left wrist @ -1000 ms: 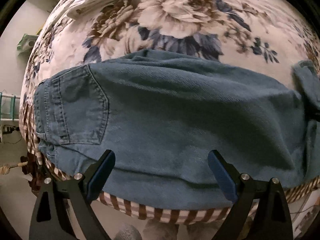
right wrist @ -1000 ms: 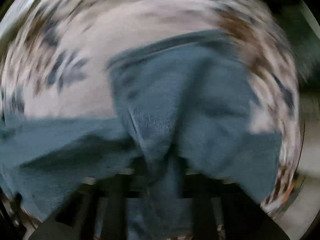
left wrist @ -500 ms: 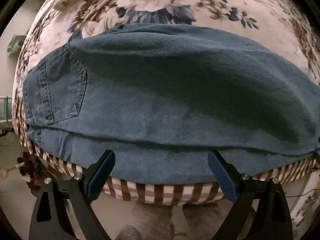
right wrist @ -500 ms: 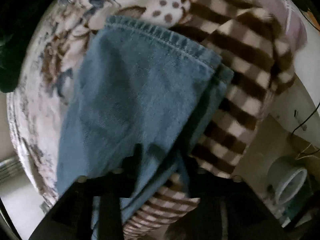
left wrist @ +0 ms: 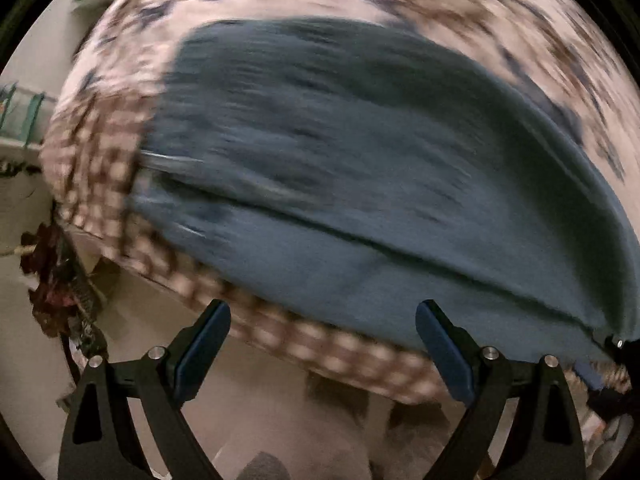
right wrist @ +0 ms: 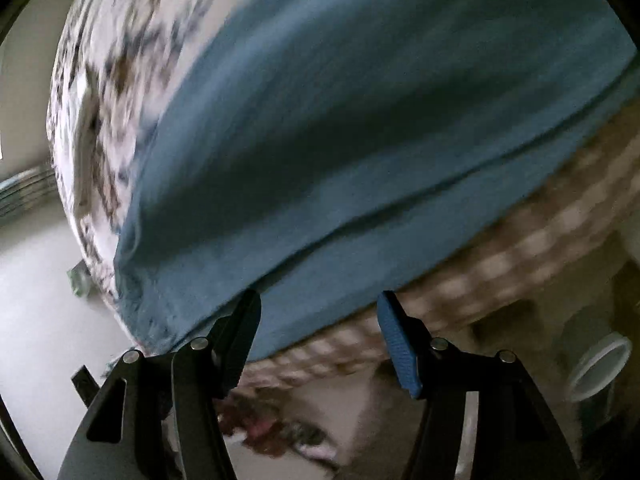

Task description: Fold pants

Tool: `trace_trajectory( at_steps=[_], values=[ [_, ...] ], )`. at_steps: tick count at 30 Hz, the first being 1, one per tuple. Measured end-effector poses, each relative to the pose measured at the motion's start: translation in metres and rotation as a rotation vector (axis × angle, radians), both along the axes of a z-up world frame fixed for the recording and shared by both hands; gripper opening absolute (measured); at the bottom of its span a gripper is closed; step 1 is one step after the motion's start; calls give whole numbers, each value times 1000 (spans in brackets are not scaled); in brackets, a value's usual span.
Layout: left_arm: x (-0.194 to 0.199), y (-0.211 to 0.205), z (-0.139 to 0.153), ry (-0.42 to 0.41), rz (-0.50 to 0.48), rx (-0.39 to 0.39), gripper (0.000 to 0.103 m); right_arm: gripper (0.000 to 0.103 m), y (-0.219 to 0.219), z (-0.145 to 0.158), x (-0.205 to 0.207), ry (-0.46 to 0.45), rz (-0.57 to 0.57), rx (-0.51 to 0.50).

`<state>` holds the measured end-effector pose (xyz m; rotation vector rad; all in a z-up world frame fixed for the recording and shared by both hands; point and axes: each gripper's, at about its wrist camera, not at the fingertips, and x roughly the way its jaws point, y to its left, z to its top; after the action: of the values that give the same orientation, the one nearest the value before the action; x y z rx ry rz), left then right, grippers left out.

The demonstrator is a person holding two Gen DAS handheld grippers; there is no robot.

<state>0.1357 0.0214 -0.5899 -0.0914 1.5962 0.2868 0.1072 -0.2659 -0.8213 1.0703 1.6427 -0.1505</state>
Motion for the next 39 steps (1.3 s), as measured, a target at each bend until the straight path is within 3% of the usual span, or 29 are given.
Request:
trace_trajectory(
  at_steps=[2, 6, 9, 11, 13, 14, 15, 19, 24, 26, 28, 31, 34, 36, 38, 39],
  values=[
    [5, 37, -4, -7, 53, 7, 95, 63, 39, -17, 15, 19, -35, 22],
    [14, 102, -15, -33, 236, -42, 95, 61, 74, -42, 31, 32, -166, 29],
    [18, 139, -23, -67, 328, -77, 94, 46, 84, -49, 39, 5, -278, 10],
    [22, 164, -33, -78, 376, -105, 92, 43, 91, -48, 39, -14, -304, 0],
    [27, 178, -47, -84, 366, -134, 49, 33, 98, -44, 40, -18, -285, -33],
    [33, 185, -54, -90, 357, -161, 39, 27, 105, -43, 43, -23, -264, -52],
    [35, 192, -57, -101, 344, -166, 34, 11, 115, -39, 47, -33, -236, -71],
    [29, 192, -38, -192, 251, -110, 23, 4, 140, -19, 59, -38, -173, -138],
    [3, 212, -12, -213, 239, -118, 22, 3, 156, 17, 45, -54, -124, -160],
    [0, 180, -4, -174, 245, -124, 22, 3, 155, 22, 32, -32, -90, -168],
    [-4, 174, -8, -141, 246, -122, 22, 3, 124, 21, 4, -11, -85, -160],
    [-9, 171, -29, -101, 225, -107, 25, 3, 116, 8, -18, 14, -64, -155],
    [-10, 175, -37, -60, 247, -102, 35, 9, 112, -15, -11, 53, -36, -142],
    [-10, 171, -29, -53, 229, -93, 36, 13, 113, -22, -1, 64, -26, -106],
    [-5, 158, -16, -56, 178, -32, 53, 34, 103, -15, -4, 35, -48, -57],
    [-5, 147, -8, -65, 138, -6, 73, 42, 95, -11, -6, 21, -58, -63]
  ],
)
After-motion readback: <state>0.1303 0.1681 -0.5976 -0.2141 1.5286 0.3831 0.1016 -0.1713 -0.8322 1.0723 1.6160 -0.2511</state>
